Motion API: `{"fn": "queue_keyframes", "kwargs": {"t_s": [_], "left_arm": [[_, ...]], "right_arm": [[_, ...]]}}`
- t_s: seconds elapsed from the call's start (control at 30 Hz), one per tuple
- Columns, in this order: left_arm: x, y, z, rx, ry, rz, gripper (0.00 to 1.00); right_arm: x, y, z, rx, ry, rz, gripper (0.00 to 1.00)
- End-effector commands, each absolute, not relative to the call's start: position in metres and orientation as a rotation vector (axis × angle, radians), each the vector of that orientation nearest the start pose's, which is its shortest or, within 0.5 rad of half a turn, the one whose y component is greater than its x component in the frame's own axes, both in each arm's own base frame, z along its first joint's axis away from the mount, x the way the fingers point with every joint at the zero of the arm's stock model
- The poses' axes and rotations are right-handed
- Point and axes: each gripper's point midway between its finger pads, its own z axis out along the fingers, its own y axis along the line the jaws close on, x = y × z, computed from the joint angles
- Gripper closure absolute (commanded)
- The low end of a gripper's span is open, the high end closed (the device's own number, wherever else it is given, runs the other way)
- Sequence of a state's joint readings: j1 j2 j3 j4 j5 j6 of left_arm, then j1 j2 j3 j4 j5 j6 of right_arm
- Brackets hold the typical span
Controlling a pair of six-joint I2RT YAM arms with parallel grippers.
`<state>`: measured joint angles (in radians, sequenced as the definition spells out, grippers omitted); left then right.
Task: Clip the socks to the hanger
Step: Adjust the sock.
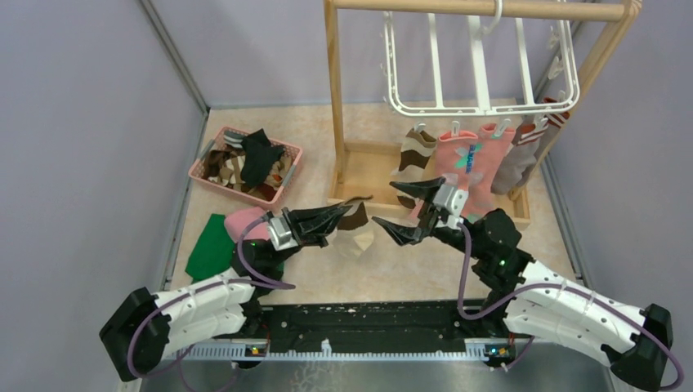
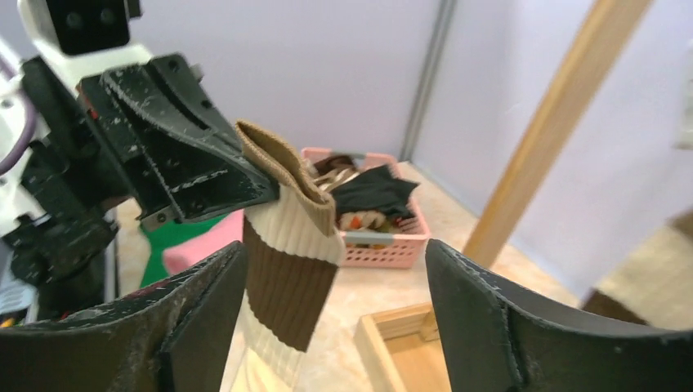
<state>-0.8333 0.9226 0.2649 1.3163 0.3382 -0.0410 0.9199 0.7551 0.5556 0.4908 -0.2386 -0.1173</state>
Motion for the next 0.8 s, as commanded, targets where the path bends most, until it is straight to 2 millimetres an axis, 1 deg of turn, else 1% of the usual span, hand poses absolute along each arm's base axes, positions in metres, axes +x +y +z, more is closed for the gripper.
{"fn": "queue_keyframes", "kwargs": {"t_s": [0.0,0.1,0.17,0.27,0.33,0.37,0.43,0.53,0.67,0.77], "left_arm": [[0.185,-0.234,0.348,0.394,0.789,-0.924,1.0],[0.193,-0.224,0.35,0.3,0.797,-0.923,1.0],[0.194,-0.227,0.351,0.314,0.789,-0.909,1.0],[0.196,-0.233,0.35,0.352,0.791,-0.889,1.0],[0.197,-0.235,0.348,0.372,0.792,-0.872,1.0],[0.197,-0.236,0.346,0.385,0.797,-0.862,1.0],[0.197,-0.235,0.344,0.398,0.799,-0.843,1.0],[0.196,-0.231,0.342,0.41,0.803,-0.813,1.0],[0.199,-0.225,0.341,0.393,0.826,-0.794,1.0],[0.201,-0.22,0.338,0.39,0.848,-0.758,1.0]], "right_arm": [[0.187,0.25,0.355,-0.667,1.02,0.704,0.2],[0.192,0.242,0.358,-0.6,1.007,0.684,0.2],[0.195,0.241,0.359,-0.574,0.991,0.681,0.21],[0.202,0.243,0.366,-0.532,0.957,0.672,0.24],[0.206,0.247,0.371,-0.509,0.929,0.671,0.29],[0.208,0.25,0.374,-0.505,0.912,0.669,0.34],[0.211,0.252,0.381,-0.475,0.87,0.668,0.37],[0.214,0.257,0.392,-0.431,0.817,0.617,0.36],[0.218,0.272,0.403,-0.403,0.772,0.525,0.33],[0.225,0.272,0.412,-0.315,0.754,0.468,0.33]]}}
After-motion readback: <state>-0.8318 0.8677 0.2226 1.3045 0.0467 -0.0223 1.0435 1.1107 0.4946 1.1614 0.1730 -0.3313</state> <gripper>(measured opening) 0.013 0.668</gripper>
